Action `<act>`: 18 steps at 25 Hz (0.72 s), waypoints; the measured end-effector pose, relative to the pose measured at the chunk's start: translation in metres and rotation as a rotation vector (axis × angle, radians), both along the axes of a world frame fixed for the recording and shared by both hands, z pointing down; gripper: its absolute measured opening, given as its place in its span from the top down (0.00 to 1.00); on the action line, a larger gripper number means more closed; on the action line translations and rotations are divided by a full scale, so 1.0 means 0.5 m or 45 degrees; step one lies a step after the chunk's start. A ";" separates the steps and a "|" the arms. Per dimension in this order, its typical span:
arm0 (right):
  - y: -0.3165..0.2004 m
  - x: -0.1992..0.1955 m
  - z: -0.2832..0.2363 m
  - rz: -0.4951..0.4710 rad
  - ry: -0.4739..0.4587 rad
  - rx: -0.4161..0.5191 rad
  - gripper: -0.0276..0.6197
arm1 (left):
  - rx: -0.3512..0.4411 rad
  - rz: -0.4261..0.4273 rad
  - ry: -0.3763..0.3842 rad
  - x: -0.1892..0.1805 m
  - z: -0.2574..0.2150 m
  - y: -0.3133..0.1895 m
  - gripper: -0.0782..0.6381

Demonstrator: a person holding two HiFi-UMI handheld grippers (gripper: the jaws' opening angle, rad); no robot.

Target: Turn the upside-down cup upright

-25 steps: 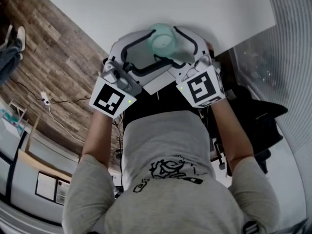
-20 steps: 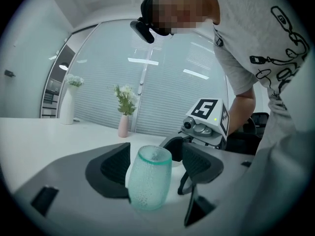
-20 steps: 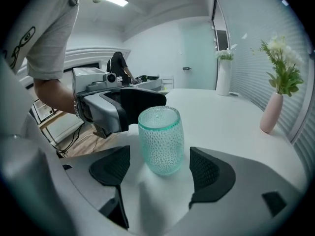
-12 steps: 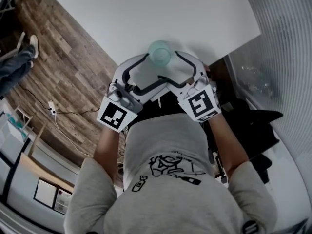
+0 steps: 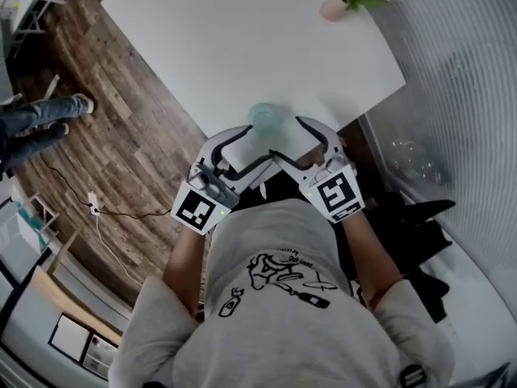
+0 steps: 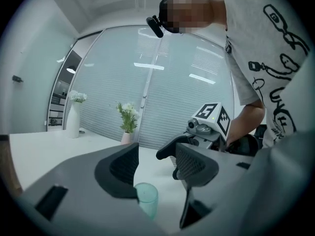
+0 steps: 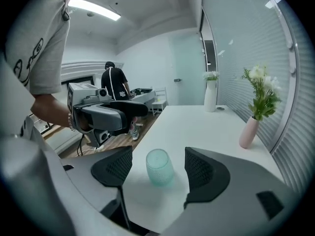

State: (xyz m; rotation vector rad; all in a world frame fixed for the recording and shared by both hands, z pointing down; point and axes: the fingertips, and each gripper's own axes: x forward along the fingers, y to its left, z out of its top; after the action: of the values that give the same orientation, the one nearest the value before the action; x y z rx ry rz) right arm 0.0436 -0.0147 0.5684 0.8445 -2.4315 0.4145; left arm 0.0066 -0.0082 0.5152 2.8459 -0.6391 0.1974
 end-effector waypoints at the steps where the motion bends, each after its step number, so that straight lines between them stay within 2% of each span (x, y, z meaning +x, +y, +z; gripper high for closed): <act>1: -0.005 0.004 -0.015 0.015 -0.009 0.017 0.43 | 0.010 -0.003 -0.005 0.001 -0.009 -0.003 0.57; 3: -0.017 0.011 -0.045 0.054 -0.041 0.047 0.56 | -0.005 -0.053 0.029 0.000 -0.032 -0.016 0.61; 7: -0.036 0.023 -0.095 0.109 -0.094 0.097 0.65 | -0.048 -0.175 0.122 -0.009 -0.078 -0.041 0.81; 9: -0.041 0.025 -0.127 0.139 -0.131 0.122 0.69 | -0.041 -0.200 0.131 -0.011 -0.103 -0.043 0.85; 13: -0.021 0.016 -0.204 0.218 -0.243 0.076 0.78 | -0.050 -0.188 0.114 -0.017 -0.161 -0.015 0.89; 18: -0.052 0.013 -0.264 0.226 -0.319 0.096 0.84 | -0.056 -0.256 0.135 -0.020 -0.201 -0.056 0.89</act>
State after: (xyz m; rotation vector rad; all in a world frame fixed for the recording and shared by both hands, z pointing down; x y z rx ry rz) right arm 0.0500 -0.0409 0.4364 1.1045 -2.6232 0.5251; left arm -0.0033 -0.0363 0.4150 2.7063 -0.8791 0.0272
